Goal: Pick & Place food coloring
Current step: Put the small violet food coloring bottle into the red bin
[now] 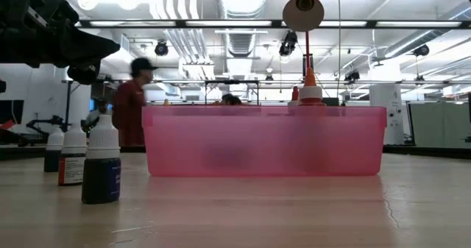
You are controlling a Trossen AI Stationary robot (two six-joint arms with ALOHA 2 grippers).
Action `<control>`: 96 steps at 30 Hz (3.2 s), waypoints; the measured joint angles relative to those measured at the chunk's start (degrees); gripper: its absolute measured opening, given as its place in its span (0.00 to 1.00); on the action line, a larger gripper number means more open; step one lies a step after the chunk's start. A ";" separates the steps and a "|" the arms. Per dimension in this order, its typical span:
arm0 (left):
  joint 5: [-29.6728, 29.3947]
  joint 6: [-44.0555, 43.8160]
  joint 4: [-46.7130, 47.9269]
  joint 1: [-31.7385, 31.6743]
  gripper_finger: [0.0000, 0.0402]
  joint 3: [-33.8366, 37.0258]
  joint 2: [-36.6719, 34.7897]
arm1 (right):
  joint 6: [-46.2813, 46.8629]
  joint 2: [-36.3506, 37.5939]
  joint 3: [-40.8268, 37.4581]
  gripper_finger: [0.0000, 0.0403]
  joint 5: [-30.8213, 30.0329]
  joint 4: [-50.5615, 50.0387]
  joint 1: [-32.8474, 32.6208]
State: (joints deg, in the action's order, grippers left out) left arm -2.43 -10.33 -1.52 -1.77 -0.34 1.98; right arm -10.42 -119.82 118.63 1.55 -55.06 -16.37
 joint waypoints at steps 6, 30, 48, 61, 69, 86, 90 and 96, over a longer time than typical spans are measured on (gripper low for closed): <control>-0.01 0.00 0.00 0.00 0.00 0.00 0.00 | 2.01 -6.87 7.66 0.53 0.01 0.13 -1.75; -0.01 0.00 -0.01 0.00 0.00 0.00 0.00 | -2.05 -18.15 14.64 0.53 2.77 -2.24 -6.26; -0.01 0.00 0.00 0.00 0.00 0.00 0.00 | -0.71 -18.15 2.32 0.53 1.23 11.36 -6.64; -0.01 0.00 0.00 0.00 0.00 0.00 0.00 | -0.35 -18.08 -1.68 0.53 -0.23 17.61 -6.62; 0.00 0.00 0.01 0.01 0.00 0.00 0.00 | -0.18 -18.04 -3.00 0.53 -0.49 19.73 -6.44; -0.01 0.00 0.02 0.01 0.00 0.00 0.00 | 1.27 -18.04 -4.59 0.28 -0.62 21.03 -6.00; 0.00 0.00 0.02 -0.01 0.00 0.00 0.00 | 1.27 -18.04 -4.59 0.22 -0.61 21.05 -5.98; 0.01 0.00 0.02 -0.01 0.00 0.00 0.00 | 1.27 -18.04 -4.59 0.14 -0.23 21.24 -5.96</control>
State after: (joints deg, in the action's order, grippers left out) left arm -2.42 -10.33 -1.50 -1.78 -0.34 1.98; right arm -9.15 -137.86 114.04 1.32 -33.82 -22.33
